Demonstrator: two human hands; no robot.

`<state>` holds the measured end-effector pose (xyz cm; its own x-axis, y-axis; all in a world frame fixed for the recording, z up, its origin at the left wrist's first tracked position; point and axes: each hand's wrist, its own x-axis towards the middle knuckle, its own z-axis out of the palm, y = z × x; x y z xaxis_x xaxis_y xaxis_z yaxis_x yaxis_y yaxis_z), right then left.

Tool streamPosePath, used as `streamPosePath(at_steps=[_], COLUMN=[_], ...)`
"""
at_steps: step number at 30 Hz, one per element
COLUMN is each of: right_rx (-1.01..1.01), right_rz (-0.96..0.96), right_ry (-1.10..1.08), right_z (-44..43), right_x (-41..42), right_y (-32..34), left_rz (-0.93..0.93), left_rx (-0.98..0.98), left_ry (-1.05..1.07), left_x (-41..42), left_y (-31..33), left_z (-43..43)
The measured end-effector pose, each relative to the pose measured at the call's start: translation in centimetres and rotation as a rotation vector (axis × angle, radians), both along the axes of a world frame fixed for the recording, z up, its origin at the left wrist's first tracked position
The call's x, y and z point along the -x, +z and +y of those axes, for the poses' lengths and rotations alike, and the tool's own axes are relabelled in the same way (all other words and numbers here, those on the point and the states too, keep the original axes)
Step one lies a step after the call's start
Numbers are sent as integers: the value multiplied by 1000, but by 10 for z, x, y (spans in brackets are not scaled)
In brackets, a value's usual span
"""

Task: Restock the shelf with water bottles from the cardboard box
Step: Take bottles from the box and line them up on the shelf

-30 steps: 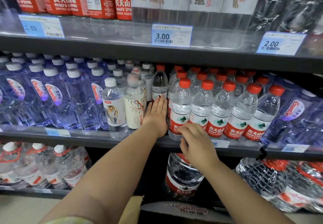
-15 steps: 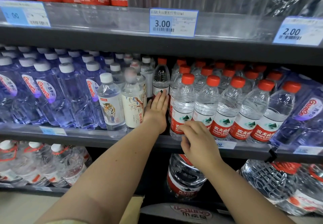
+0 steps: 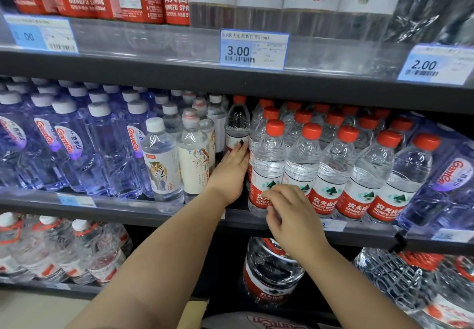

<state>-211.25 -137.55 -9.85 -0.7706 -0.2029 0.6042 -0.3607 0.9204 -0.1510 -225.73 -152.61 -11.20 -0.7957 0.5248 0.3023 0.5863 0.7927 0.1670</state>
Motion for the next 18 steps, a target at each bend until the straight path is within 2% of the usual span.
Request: streamPosePath(at_steps=[2, 3, 7, 11, 15, 18], right_rx=[6, 11, 29, 38, 37, 40], right_rz=[10, 12, 5, 3, 16, 33], right_ry=[7, 11, 13, 20, 32, 45], right_z=[-2, -3, -4, -3, 0, 0], right_x=[0, 0, 0, 1, 2, 3], right_y=[0, 0, 2, 4, 5, 5], left_rz=[-70, -96, -249, -369, -294, -325], left_rx=[-376, -505, -822, -907, -906, -858], left_ry=[76, 170, 445, 592, 637, 633], left_x=[-7, -8, 2, 16, 21, 27], left_y=[5, 8, 14, 11, 7, 3], left_z=[0, 1, 15, 30, 32, 30])
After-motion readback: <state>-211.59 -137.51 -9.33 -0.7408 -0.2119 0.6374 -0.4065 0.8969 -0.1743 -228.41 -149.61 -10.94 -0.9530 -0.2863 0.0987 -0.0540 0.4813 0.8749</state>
